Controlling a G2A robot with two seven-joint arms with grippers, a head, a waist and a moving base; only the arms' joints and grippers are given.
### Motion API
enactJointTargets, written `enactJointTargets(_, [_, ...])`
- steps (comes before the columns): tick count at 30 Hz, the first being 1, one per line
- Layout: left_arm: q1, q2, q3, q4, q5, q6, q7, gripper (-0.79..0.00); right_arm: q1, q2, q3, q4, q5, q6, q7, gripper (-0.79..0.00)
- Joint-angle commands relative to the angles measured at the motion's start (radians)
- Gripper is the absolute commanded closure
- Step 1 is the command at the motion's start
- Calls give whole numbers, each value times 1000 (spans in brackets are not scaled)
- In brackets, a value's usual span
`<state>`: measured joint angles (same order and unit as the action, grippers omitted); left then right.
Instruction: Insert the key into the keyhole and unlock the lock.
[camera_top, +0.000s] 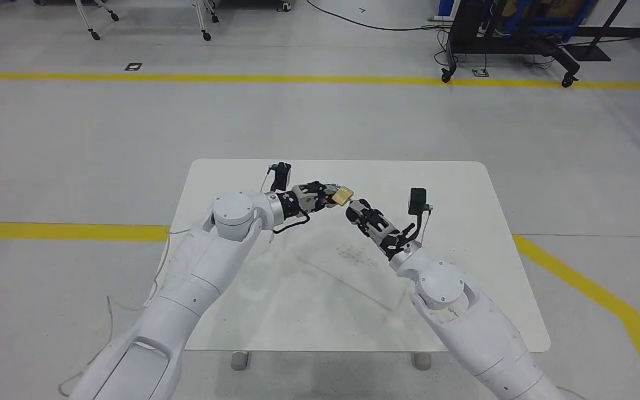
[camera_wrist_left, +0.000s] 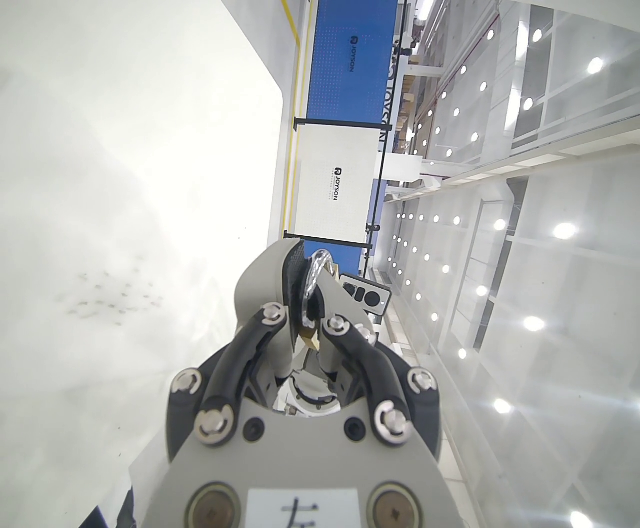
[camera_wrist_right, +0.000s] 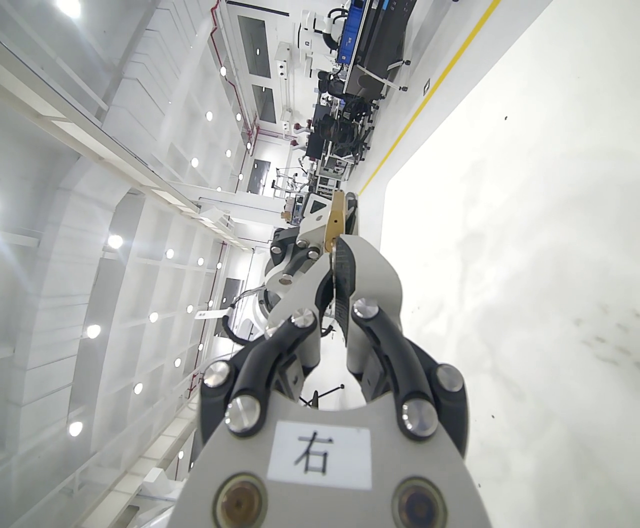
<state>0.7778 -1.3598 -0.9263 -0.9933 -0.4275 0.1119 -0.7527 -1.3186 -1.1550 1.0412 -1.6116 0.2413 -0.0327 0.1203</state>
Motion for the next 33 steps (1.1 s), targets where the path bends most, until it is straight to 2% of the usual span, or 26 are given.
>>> enactJointTargets(1, [-3,0,2,2,14,-3,-8,0,0,-1,2,-2,-9,7,2,0])
enactJointTargets(8, [-8,-2,4,6,34,-8,-23,0,-1,-8,9,-7,-10,29,16,0])
enactJointTargets(9, [-8,-2,4,7,34,-10,-23,0,-3,-9,13,-7,-1,23,13,-28])
enactJointTargets(10, [-7,-3,3,7,33,-11,-24,0,-5,-10,16,-6,1,21,14,-714])
enactJointTargets(11, [-7,-3,2,8,33,-12,-25,0,-6,-11,18,-7,3,19,14,-785])
enactJointTargets(30, [-4,-11,-18,23,0,-22,-41,0,-21,-13,33,-19,-12,13,37,-785])
enactJointTargets(33, [-4,-11,-22,22,5,-31,-40,0,-36,-12,50,-32,28,0,61,-785])
